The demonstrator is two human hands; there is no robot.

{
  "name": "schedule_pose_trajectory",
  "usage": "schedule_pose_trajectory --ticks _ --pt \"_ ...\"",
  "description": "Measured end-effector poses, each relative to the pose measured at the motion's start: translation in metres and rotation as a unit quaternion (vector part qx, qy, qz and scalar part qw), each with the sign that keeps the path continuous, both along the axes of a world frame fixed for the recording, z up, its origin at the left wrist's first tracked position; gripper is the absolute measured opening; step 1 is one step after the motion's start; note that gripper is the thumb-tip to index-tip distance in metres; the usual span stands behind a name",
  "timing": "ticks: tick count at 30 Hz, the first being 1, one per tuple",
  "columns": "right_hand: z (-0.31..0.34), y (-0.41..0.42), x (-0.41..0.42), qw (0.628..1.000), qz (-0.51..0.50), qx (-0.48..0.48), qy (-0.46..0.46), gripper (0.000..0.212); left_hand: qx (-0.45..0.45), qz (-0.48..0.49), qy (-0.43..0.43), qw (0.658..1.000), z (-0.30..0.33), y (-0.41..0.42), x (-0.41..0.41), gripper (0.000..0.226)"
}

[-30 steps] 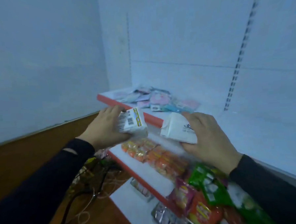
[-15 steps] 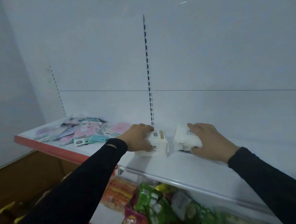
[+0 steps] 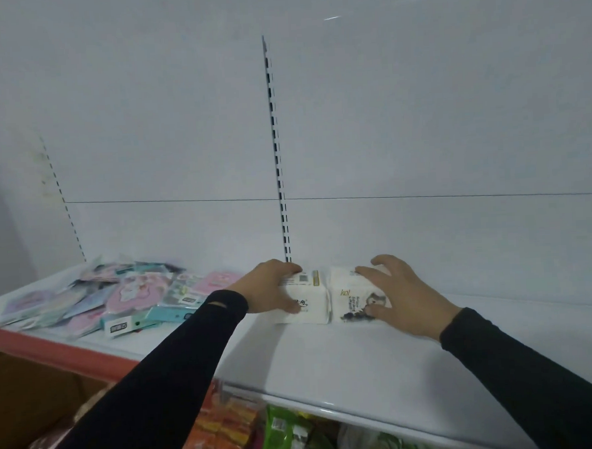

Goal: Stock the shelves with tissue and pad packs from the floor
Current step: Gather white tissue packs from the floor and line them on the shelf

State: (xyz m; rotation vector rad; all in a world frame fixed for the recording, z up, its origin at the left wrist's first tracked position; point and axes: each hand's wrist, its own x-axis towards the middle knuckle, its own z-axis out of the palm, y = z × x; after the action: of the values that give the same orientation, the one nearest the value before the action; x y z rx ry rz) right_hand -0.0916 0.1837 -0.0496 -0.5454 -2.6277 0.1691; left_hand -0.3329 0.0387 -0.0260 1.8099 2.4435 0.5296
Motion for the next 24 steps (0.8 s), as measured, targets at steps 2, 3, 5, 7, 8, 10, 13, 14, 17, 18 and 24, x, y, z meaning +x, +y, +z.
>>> schedule_pose_trajectory --ticks 2,3,5,7,8,10,13,14,17,18,24 --pt "0.001 0.002 -0.01 1.0 -0.017 0.021 -0.009 0.067 -0.011 -0.015 -0.005 1.0 0.004 0.007 -0.009 0.073" --pt "0.001 0.003 -0.015 0.999 -0.03 0.024 -0.013 0.068 -0.019 -0.023 -0.008 1.0 0.008 0.009 -0.014 0.07" --pt "0.002 0.004 -0.024 0.998 -0.051 0.018 -0.013 0.068 -0.036 -0.037 -0.021 0.998 0.015 0.013 -0.024 0.064" --pt "-0.001 0.004 -0.031 0.998 -0.059 0.003 -0.006 0.067 -0.05 -0.048 -0.054 0.996 0.02 0.018 -0.036 0.061" --pt "-0.003 0.004 -0.033 0.998 -0.062 -0.001 -0.001 0.067 -0.053 -0.054 -0.061 0.995 0.021 0.02 -0.041 0.062" --pt "-0.007 0.005 -0.035 0.997 -0.073 -0.003 0.009 0.066 -0.041 -0.067 -0.031 0.996 0.017 0.025 -0.049 0.068" --pt "-0.011 0.007 -0.034 0.996 -0.08 0.011 0.03 0.065 -0.027 -0.093 0.028 0.995 0.012 0.026 -0.054 0.079" --pt "-0.012 0.007 -0.035 0.996 -0.082 0.019 0.033 0.065 -0.037 -0.101 0.02 0.994 0.011 0.027 -0.057 0.082" --pt "-0.016 0.008 -0.039 0.995 -0.088 0.032 0.033 0.065 -0.01 -0.084 -0.09 0.992 0.015 0.027 -0.068 0.078" --pt "-0.017 0.009 -0.04 0.995 -0.089 0.035 0.035 0.065 0.008 -0.065 -0.112 0.992 0.016 0.028 -0.073 0.076" --pt "-0.021 0.012 -0.042 0.993 -0.101 0.052 0.034 0.065 -0.07 -0.02 -0.178 0.981 0.006 0.027 -0.076 0.053"
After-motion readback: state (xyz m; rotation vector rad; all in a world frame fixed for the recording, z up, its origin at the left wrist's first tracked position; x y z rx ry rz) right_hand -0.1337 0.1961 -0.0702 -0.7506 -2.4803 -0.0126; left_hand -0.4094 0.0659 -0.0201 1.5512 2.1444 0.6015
